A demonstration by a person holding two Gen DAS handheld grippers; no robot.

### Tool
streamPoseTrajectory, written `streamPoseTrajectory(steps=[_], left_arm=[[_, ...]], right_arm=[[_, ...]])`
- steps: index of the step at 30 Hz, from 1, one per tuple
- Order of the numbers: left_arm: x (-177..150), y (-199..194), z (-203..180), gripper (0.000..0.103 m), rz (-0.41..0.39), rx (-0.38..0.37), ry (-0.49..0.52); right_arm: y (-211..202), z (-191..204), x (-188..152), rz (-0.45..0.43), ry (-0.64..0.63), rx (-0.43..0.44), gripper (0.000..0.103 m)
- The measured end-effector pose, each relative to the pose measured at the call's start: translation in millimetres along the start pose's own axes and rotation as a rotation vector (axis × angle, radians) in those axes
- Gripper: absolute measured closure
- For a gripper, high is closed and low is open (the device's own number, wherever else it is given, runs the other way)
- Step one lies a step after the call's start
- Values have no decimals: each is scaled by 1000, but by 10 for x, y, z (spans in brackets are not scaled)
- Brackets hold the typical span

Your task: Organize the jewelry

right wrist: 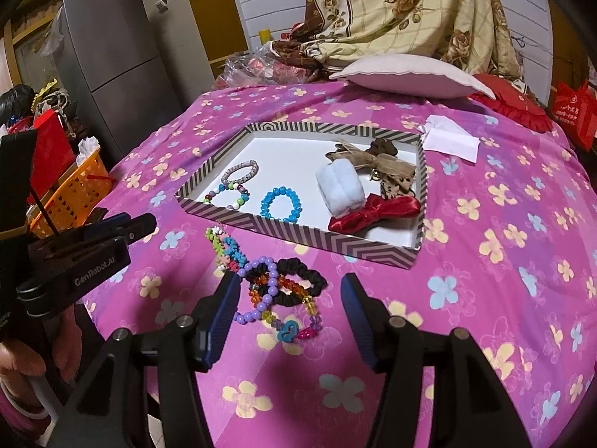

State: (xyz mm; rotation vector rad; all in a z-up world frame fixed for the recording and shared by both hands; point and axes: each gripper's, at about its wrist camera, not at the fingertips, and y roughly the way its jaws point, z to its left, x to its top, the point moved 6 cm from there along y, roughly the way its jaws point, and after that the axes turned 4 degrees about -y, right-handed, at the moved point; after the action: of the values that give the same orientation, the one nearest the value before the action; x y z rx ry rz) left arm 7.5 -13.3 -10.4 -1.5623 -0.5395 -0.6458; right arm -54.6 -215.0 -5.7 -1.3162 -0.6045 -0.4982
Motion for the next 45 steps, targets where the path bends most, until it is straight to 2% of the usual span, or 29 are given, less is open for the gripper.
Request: streamPoseTrajectory(steps=[15, 28, 45], left_arm=[[-260, 15, 84, 71, 71, -19, -29], [-432, 147, -89, 71, 151, -60, -20], [-485, 239, -249, 71, 179, -64, -4]], right_arm=[[-19, -130, -231, 34, 18, -15, 44], [85, -258, -317, 62, 23, -40, 44], [212, -394, -342, 80, 44, -45, 44]])
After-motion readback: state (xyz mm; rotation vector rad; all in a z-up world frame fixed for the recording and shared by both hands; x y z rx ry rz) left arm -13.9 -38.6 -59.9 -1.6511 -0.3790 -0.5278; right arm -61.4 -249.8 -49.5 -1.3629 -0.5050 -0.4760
